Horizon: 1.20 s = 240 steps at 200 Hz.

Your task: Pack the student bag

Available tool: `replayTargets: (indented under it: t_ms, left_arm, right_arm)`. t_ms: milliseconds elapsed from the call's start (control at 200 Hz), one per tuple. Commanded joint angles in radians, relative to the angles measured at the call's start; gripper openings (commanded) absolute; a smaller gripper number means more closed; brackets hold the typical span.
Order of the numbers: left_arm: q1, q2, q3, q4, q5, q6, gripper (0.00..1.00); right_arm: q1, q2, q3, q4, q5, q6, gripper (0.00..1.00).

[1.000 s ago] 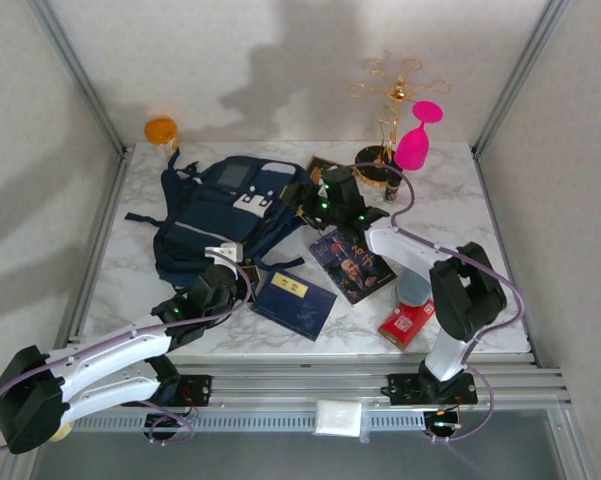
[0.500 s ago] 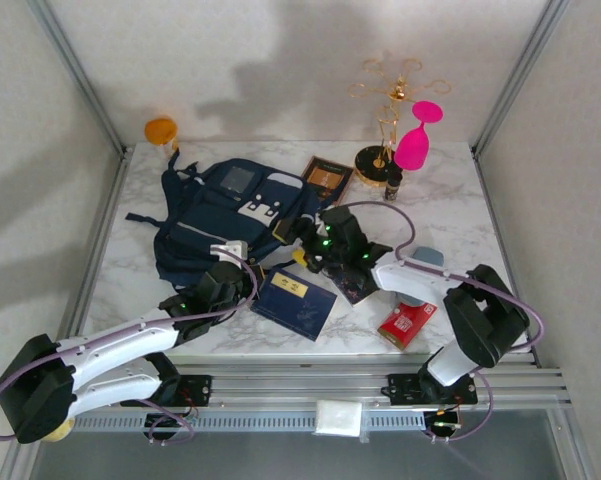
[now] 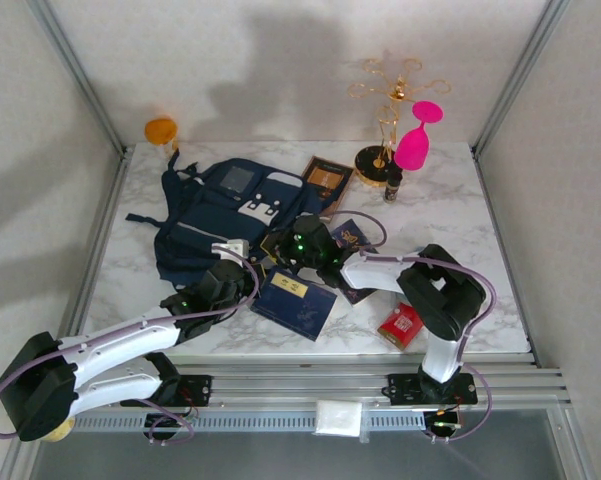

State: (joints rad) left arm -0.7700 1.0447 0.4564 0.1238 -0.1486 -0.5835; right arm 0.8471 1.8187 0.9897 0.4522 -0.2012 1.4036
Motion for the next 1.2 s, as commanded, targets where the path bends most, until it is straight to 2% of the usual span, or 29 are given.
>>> replayTargets:
  t_ms: [0,235,385,506,631,706,776,806,861,926,1016,1096,1196]
  left_arm:
    - [0.003,-0.055,0.037,0.015,0.003,0.005,0.00]
    - [0.001,-0.171,0.043,-0.238,0.014,-0.077,0.00]
    - [0.001,-0.243,0.007,-0.310,0.049,-0.112,0.00]
    - [0.000,-0.279,-0.016,-0.313,0.089,-0.130,0.00]
    - [0.001,-0.267,-0.024,-0.341,0.083,-0.135,0.00]
    - [0.000,-0.250,-0.029,-0.323,0.099,-0.129,0.00]
    - [0.001,-0.233,-0.037,-0.284,0.115,-0.113,0.00]
    - [0.001,-0.223,-0.035,-0.267,0.121,-0.105,0.00]
    - [0.001,-0.206,-0.031,-0.232,0.127,-0.095,0.00]
    - [0.001,-0.180,-0.018,-0.194,0.121,-0.087,0.00]
    - [0.003,-0.132,0.010,-0.155,0.095,-0.082,0.00]
    - [0.006,-0.096,0.032,-0.135,0.066,-0.081,0.00]
    - [0.008,-0.070,0.039,-0.085,0.081,-0.084,0.00]
  right_arm:
    - [0.007,0.013,0.073,0.038,0.047,-0.090,0.02]
    - [-0.001,-0.010,0.187,-0.113,-0.058,-0.322,0.00]
    - [-0.093,-0.054,0.196,-0.197,-0.147,-0.398,0.00]
    - [-0.187,-0.053,0.238,-0.267,-0.210,-0.443,0.00]
    - [-0.264,0.004,0.331,-0.343,-0.263,-0.504,0.00]
    - [-0.290,0.052,0.391,-0.378,-0.285,-0.525,0.00]
    - [-0.289,0.078,0.436,-0.423,-0.257,-0.543,0.00]
    - [-0.286,0.084,0.441,-0.428,-0.253,-0.546,0.05]
    - [-0.284,0.082,0.440,-0.436,-0.254,-0.547,0.20]
    - [-0.280,0.064,0.425,-0.461,-0.244,-0.564,0.30]
    - [-0.266,0.009,0.371,-0.513,-0.207,-0.593,0.48]
    - [-0.258,-0.059,0.297,-0.564,-0.145,-0.585,0.60]
    - [-0.247,-0.152,0.165,-0.531,-0.155,-0.514,0.72]
